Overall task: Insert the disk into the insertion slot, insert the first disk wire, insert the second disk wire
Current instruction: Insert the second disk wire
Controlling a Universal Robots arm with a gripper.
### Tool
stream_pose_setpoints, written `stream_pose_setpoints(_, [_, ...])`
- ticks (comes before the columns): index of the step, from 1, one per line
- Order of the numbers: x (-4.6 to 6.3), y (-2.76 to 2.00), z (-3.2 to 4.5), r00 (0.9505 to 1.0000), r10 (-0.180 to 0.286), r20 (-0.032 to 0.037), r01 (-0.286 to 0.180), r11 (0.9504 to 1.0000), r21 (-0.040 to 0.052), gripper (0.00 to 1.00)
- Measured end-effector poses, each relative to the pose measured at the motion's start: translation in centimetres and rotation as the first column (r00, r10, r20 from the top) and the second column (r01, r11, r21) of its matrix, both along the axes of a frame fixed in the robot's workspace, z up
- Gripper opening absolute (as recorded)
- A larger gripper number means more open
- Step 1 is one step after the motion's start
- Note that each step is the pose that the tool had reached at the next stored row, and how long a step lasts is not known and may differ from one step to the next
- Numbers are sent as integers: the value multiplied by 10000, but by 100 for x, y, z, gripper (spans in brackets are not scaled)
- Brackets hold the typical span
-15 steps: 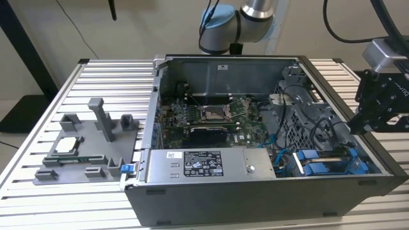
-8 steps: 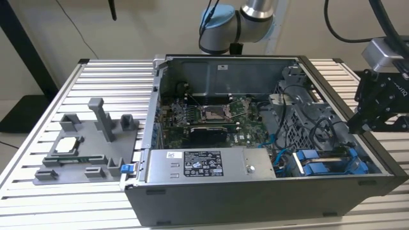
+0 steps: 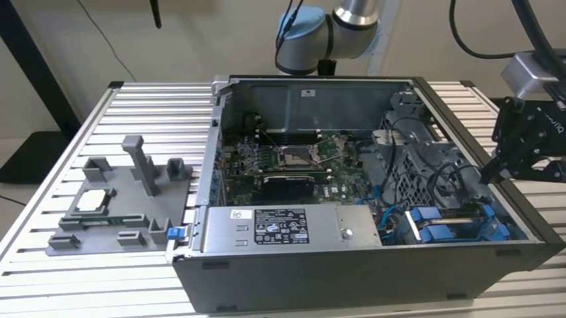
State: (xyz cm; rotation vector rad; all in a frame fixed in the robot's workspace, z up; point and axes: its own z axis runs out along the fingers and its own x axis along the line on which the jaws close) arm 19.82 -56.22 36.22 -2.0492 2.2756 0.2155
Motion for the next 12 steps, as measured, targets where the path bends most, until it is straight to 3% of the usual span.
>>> stream_pose_setpoints(6, [-27,0,109,10000,-8,-4,9,10000,56,0])
stream_pose_setpoints(12, [-141,0,194,10000,-9,-4,9,10000,71,0])
